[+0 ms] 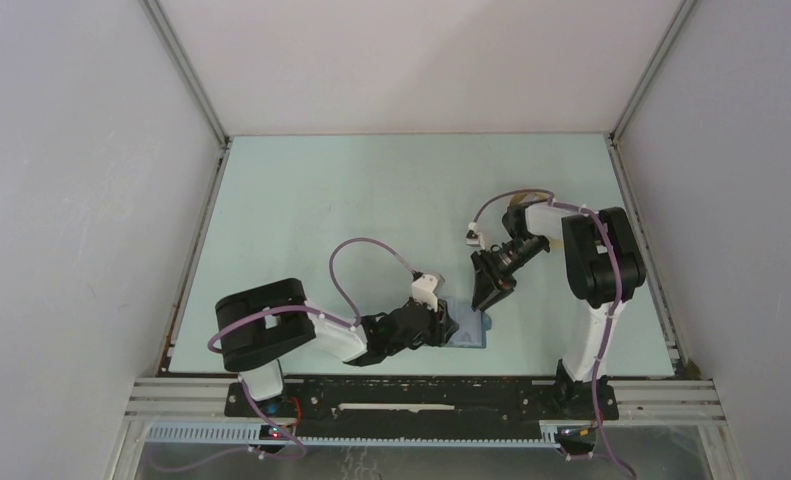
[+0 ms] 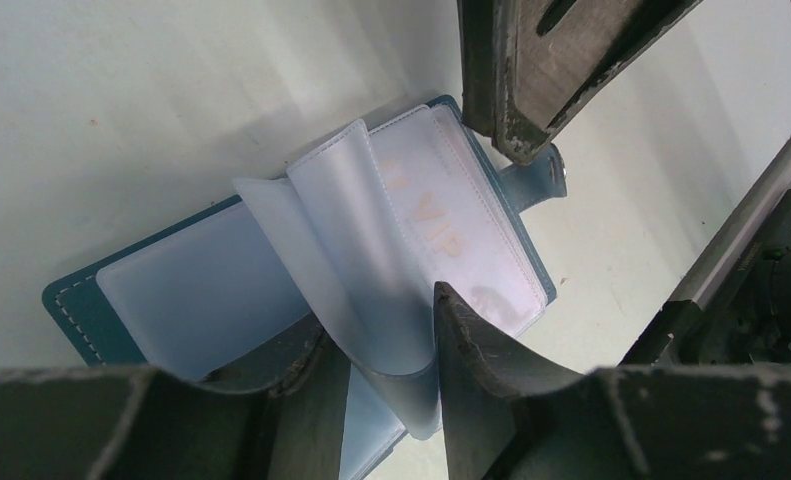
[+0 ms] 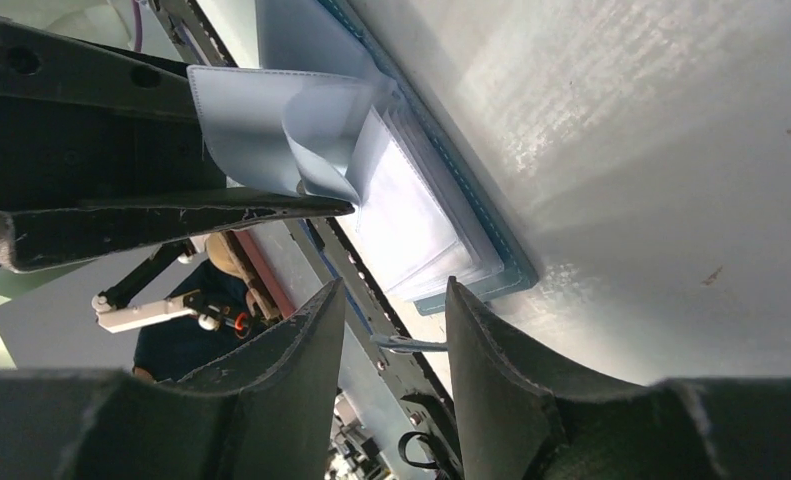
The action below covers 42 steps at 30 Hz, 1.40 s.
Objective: Put the credit cards into the card holder
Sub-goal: Open the card holder at the center of the board.
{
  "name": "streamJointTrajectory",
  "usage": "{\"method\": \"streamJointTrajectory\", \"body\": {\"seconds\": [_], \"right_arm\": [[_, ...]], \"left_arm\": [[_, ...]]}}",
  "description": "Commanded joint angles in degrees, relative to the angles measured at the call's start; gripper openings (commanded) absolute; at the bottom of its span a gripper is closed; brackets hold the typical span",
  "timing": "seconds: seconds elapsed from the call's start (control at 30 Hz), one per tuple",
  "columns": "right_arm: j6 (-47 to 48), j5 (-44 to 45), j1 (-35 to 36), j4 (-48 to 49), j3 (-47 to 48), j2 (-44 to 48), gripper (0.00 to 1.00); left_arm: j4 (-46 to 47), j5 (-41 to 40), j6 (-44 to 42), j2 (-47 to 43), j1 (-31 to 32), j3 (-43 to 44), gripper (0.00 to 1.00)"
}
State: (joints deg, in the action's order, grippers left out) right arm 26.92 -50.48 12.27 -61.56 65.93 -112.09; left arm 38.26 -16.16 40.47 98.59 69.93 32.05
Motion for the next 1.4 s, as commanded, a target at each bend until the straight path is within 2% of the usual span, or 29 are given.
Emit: {"method": "streamJointTrajectory", "body": {"seconds": [0.0,0.63,1.37], "right_arm": [[0.86,0.39,1.7,-1.54,0.85,-1.5,0.5],[2.66,-2.97,1.62,-4.17,1.91,-1.45,0.47],[-2.27,-3.52,2.94,-0.08,2.32,-5.54,0.48]], "left_arm": [[0.24,0.32,0.24,-0.39,-0.34,-1.07,0.4],[0.94,0.83,-0.13,-0.24,-0.41,-1.21,0.39],[2.61,2.64,-0.89,0.19,-0.41,-1.29,0.4]]}}
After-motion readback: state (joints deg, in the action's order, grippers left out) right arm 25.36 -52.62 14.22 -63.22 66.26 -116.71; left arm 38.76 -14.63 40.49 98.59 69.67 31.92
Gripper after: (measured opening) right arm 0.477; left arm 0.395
